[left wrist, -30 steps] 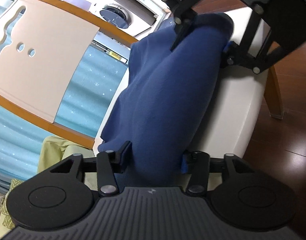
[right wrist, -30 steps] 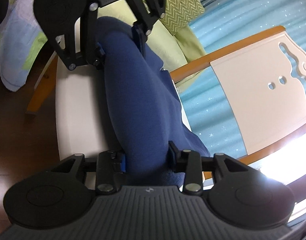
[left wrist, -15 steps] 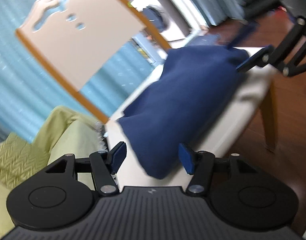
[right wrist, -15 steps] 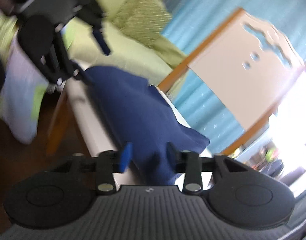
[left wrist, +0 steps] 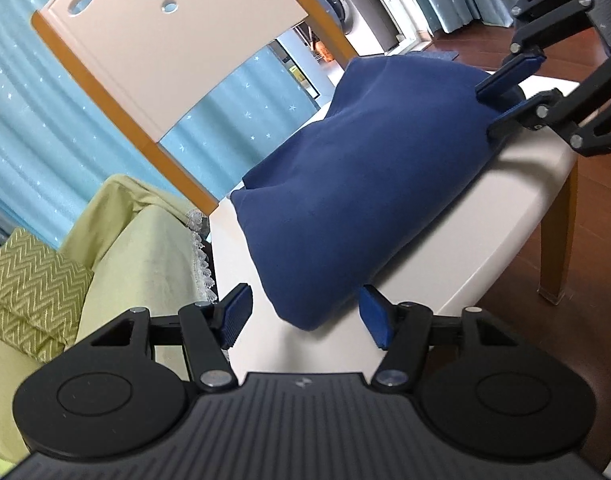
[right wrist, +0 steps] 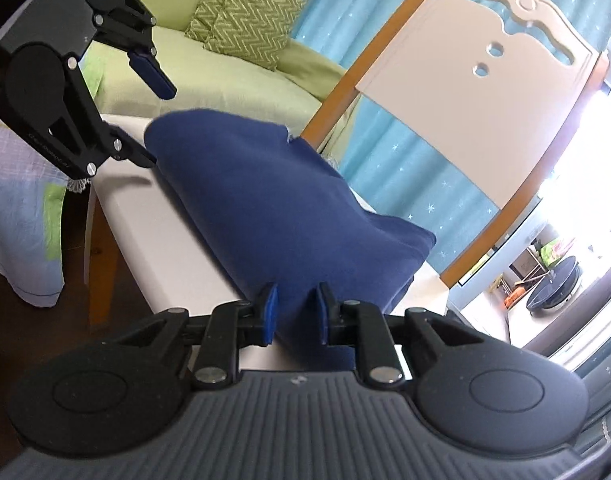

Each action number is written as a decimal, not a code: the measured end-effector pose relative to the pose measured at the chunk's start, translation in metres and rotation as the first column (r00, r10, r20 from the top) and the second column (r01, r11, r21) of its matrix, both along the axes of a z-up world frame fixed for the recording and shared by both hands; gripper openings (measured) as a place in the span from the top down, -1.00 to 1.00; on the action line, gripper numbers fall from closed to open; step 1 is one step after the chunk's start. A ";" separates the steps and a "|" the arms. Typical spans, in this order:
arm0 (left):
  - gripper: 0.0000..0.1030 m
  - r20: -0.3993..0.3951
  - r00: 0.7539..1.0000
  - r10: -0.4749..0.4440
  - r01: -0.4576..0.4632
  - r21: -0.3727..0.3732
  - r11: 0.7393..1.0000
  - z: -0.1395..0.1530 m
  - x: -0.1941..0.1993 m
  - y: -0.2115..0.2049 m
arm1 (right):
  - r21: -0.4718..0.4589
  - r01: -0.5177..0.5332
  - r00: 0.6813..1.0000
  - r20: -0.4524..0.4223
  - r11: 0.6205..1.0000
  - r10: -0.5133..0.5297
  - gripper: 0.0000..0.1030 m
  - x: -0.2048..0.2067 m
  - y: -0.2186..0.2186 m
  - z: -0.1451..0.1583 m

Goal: Fold clothes

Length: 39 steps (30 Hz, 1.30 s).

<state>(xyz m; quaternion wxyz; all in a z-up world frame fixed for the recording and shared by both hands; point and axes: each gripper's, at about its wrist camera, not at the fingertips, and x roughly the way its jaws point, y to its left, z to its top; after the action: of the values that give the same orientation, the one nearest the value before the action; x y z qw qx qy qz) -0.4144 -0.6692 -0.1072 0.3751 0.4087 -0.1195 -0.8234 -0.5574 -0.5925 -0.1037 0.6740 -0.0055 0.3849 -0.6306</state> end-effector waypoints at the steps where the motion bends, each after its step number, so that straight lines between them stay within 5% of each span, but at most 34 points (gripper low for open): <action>1: -0.27 -0.017 1.000 0.018 -0.018 0.011 1.000 0.002 0.002 -0.001 | -0.005 -0.006 1.000 0.030 1.000 0.006 0.58 0.001 0.006 0.003; 6: -0.55 -0.178 0.962 0.207 -0.174 0.184 0.967 0.018 0.017 0.003 | -0.003 0.012 0.990 0.143 1.000 -0.011 -0.01 0.013 0.030 0.000; 8: -0.71 -0.207 0.948 0.242 -0.199 0.209 0.958 0.018 0.021 0.005 | -0.015 0.069 0.982 0.175 0.998 -0.065 -0.50 0.015 0.036 -0.001; 11: -0.94 -0.258 0.920 0.296 -0.234 0.245 0.941 0.019 0.027 0.014 | -0.041 0.173 0.956 0.247 0.984 -0.158 -0.96 0.015 0.047 0.003; 18: -0.98 -0.321 0.850 0.418 -0.314 0.331 0.890 0.024 0.048 0.038 | 0.000 0.319 0.892 0.340 0.948 -0.300 -0.97 0.017 0.067 0.008; 28: -0.98 -0.358 0.838 0.411 -0.259 0.402 0.878 0.038 0.072 0.073 | 0.111 0.458 0.775 0.437 0.882 -0.457 -0.98 0.030 0.093 0.014; 36: -0.99 -0.431 0.776 0.460 -0.296 0.395 0.870 0.058 0.095 0.085 | 0.082 0.455 0.774 0.455 0.887 -0.440 -0.98 0.046 0.103 0.038; 39: -0.99 -0.437 0.771 0.463 -0.300 0.393 0.869 0.059 0.098 0.084 | 0.052 0.458 0.782 0.451 0.887 -0.430 -0.98 0.046 0.102 0.044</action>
<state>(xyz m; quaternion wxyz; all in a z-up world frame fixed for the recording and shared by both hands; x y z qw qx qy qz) -0.3169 -0.5853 -0.0480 0.4874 0.2397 0.1992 -0.8157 -0.5118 -0.4907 -0.0598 0.5764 0.2108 0.1894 -0.7665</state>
